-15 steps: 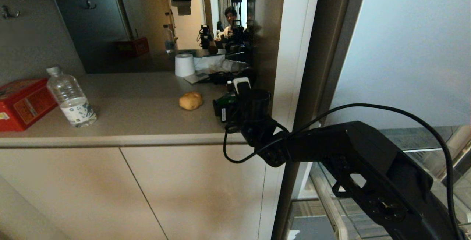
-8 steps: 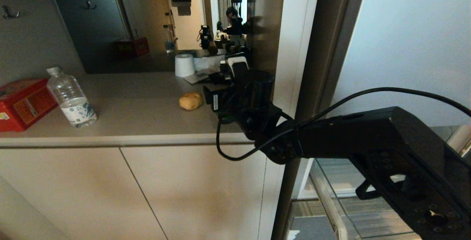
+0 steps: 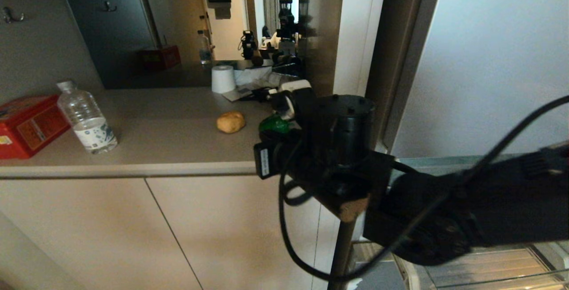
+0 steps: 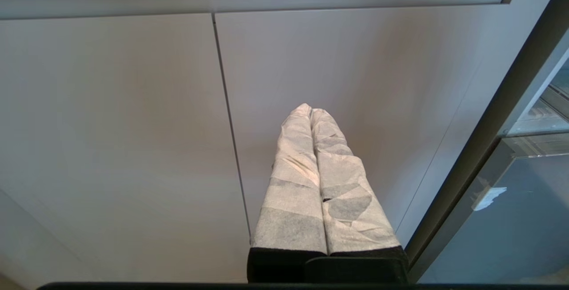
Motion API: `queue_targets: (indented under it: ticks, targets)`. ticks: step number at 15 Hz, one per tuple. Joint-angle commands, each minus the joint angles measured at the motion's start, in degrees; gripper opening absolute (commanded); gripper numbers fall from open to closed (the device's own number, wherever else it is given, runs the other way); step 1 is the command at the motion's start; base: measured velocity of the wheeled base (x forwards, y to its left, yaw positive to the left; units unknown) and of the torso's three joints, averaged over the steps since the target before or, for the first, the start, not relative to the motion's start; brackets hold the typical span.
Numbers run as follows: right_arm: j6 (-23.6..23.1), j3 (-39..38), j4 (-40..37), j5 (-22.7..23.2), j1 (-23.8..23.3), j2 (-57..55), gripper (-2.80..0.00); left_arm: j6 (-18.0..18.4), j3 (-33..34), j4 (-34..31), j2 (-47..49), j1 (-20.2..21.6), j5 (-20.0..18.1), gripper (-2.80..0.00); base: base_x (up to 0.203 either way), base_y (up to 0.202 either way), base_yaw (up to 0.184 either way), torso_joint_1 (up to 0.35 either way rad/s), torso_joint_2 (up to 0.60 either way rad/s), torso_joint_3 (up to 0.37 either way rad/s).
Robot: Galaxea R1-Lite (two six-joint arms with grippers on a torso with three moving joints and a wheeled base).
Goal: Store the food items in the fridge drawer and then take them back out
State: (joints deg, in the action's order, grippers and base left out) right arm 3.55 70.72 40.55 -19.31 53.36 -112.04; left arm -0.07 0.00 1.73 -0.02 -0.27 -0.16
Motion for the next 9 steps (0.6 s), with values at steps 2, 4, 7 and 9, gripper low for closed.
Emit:
queue_targets:
  ticks: [2, 4, 7, 9]
  targets:
    - [3.1, -16.7, 0.3, -0.2, 2.2, 18.4, -2.80, 0.0, 0.6, 0.0, 0.0, 0.0, 0.0, -2.80, 0.000, 0.000, 0.000, 0.000, 0.00, 0.000]
    - [5.0, -24.0, 0.3, -0.9, 2.7, 24.0, -2.80, 0.0, 0.6, 0.0, 0.0, 0.0, 0.0, -2.80, 0.000, 0.000, 0.000, 0.000, 0.00, 0.000]
    - [6.0, -29.5, 0.3, -2.0, 2.7, 27.8, -2.80, 0.0, 0.6, 0.0, 0.0, 0.0, 0.0, -2.80, 0.000, 0.000, 0.000, 0.000, 0.00, 0.000]
    - [6.1, -34.7, 0.4, -2.3, 2.3, 29.3, -2.80, 0.0, 0.6, 0.0, 0.0, 0.0, 0.0, -2.80, 0.000, 0.000, 0.000, 0.000, 0.00, 0.000]
